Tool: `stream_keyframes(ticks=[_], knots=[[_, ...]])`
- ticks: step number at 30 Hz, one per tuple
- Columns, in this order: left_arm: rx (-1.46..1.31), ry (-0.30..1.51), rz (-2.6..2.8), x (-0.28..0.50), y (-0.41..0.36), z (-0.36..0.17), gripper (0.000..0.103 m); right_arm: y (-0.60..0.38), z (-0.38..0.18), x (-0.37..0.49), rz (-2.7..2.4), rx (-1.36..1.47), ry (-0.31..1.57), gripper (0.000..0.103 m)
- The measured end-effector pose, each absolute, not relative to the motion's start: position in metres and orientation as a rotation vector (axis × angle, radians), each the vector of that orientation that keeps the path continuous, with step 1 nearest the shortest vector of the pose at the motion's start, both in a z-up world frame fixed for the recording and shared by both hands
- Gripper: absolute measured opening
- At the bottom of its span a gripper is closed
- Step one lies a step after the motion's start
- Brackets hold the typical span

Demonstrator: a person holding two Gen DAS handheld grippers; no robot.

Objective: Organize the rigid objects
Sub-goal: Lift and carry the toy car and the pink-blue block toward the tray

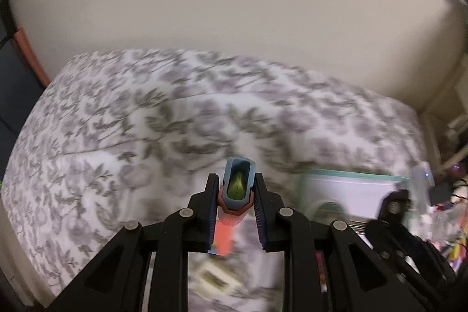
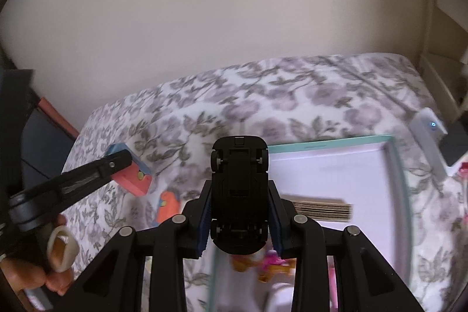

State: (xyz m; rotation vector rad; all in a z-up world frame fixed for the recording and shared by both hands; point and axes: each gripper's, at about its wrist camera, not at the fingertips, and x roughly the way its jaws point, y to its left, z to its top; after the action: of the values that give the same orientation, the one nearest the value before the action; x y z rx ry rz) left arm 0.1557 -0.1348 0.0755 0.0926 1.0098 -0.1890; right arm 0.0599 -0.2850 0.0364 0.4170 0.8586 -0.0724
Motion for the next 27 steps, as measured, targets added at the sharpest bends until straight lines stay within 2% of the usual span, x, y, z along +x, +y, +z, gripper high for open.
stream_keyframes(ticks=[11, 27], knots=[[0.106, 1.020, -0.368, 0.112, -0.195, 0.086, 0.024, -0.343, 0.035, 0.029, -0.196, 0.432, 0.853, 0.035], [0.154, 1.115, -0.497, 0.087, -0.243, 0.060, 0.024, -0.377, 0.014, 0.020, -0.288, 0.432, 0.933, 0.035]])
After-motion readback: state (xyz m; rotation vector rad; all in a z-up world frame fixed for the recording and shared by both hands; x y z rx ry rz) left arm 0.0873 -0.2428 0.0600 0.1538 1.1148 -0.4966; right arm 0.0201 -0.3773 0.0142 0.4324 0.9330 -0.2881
